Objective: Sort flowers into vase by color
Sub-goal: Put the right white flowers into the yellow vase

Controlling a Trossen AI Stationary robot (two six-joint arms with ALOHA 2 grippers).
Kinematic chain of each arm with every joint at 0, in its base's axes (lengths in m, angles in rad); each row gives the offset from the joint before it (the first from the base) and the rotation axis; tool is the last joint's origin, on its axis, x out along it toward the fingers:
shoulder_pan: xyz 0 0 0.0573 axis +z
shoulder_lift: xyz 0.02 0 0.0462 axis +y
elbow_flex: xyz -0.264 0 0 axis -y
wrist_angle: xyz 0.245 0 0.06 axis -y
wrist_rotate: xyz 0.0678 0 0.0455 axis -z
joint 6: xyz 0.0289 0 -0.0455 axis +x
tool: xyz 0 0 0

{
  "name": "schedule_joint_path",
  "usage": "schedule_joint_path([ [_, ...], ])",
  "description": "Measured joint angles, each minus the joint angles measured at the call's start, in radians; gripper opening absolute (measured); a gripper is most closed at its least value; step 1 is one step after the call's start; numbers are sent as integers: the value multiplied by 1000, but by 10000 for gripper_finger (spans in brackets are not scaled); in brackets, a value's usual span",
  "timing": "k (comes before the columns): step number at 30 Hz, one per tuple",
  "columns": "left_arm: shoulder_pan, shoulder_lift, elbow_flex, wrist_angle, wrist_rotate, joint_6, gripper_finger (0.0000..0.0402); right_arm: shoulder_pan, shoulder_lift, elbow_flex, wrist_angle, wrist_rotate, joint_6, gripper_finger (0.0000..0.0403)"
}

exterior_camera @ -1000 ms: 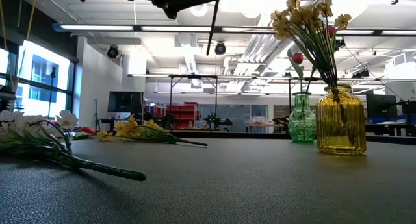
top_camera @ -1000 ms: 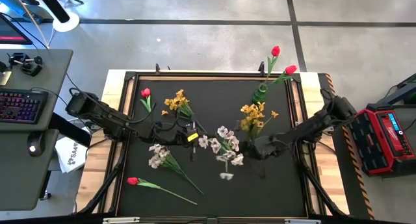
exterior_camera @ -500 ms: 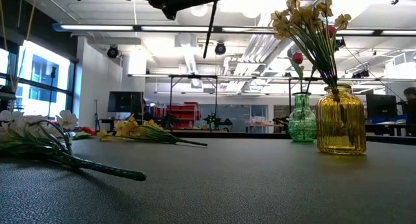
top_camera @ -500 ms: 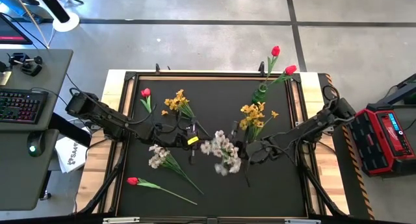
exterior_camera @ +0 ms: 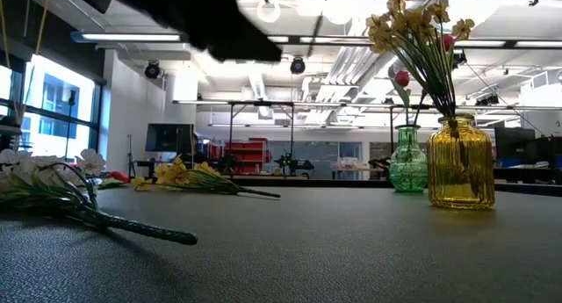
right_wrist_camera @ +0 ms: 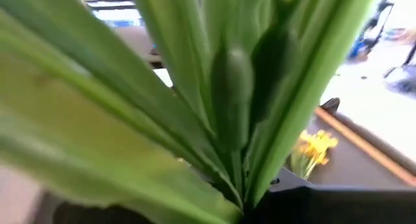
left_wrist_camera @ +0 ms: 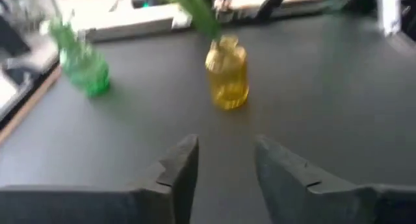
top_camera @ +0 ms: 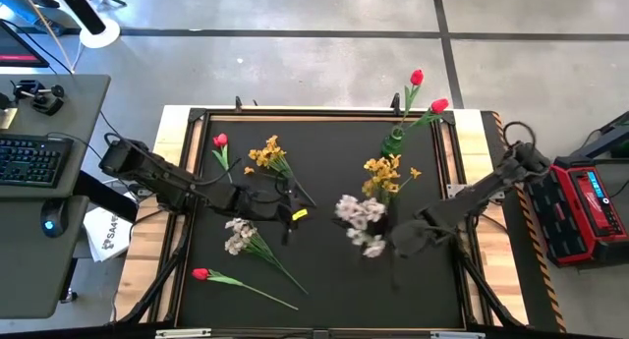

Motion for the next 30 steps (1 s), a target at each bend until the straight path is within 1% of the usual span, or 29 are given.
schedule_joint_path([
  [2,2,-3,0,-49,-26,-36,151,32,-49,0,-98,-6,99,2],
  [4,1,-19,-4,-112,-77,-61,157,66,-92,0,-219,-9,219,2],
  [8,-11,-74,-37,-131,-185,-63,156,129,-160,0,-449,26,430,1],
  [11,-22,-147,-41,-184,-227,-71,152,167,-205,0,-566,46,529,1],
  [15,-42,-238,-41,-268,-265,-53,150,196,-253,0,-689,77,589,1],
  [19,-64,-355,-42,-327,-278,-17,150,192,-308,0,-826,110,645,0],
  [22,-80,-445,-42,-362,-280,-2,150,189,-321,0,-919,174,667,0],
  [24,-87,-502,-41,-374,-280,-2,150,173,-322,0,-954,201,675,0],
  [26,-95,-551,-41,-408,-280,-10,149,152,-317,0,-959,197,675,0],
  [30,-110,-597,-41,-459,-280,-54,149,116,-279,0,-961,193,654,0],
])
